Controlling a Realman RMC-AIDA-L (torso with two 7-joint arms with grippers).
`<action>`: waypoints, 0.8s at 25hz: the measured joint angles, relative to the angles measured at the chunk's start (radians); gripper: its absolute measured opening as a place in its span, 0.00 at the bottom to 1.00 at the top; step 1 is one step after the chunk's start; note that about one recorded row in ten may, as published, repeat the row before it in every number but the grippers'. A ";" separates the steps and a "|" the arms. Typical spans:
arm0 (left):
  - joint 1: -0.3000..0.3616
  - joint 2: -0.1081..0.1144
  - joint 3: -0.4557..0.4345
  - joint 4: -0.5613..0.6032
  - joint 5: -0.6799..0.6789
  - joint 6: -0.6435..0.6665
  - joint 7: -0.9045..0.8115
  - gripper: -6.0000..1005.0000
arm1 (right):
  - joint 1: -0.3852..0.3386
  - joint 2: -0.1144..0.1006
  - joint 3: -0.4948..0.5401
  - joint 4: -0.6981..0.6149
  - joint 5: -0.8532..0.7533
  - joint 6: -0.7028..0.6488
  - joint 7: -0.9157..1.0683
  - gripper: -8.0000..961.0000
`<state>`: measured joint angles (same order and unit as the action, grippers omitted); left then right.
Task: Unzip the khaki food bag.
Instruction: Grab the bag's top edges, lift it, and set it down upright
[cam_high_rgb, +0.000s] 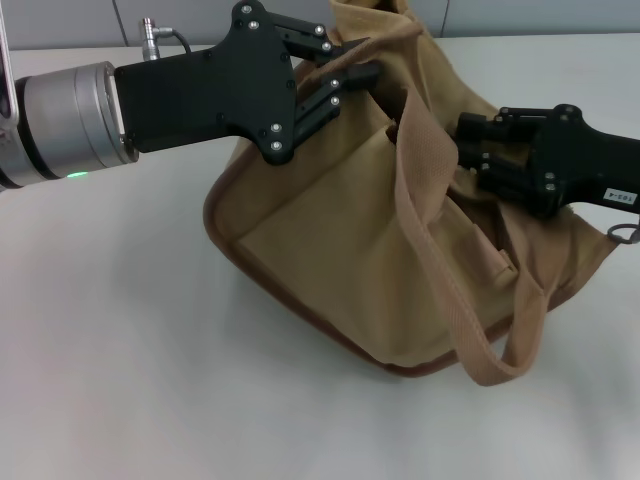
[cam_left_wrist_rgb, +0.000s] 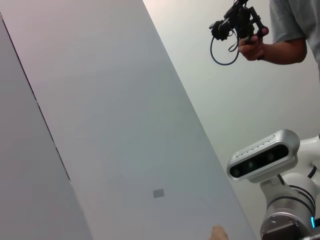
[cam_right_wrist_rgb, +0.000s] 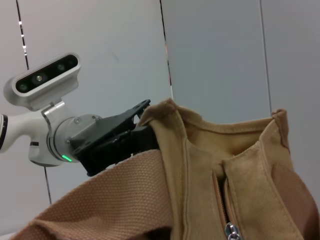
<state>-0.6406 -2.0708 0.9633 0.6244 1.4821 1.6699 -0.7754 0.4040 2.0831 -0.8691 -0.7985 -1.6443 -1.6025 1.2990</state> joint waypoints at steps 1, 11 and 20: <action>0.000 0.000 0.000 0.000 0.000 0.000 0.001 0.09 | 0.001 0.000 -0.006 -0.002 0.000 0.006 0.003 0.21; -0.001 0.000 0.000 0.001 0.000 0.007 0.002 0.09 | 0.005 0.002 -0.089 -0.034 0.000 0.092 0.047 0.34; 0.000 0.000 0.000 0.003 -0.002 0.009 0.002 0.09 | -0.013 0.004 -0.117 -0.091 0.005 0.104 0.074 0.05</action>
<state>-0.6404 -2.0709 0.9632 0.6275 1.4803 1.6788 -0.7730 0.3908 2.0873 -0.9858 -0.8899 -1.6389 -1.4983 1.3726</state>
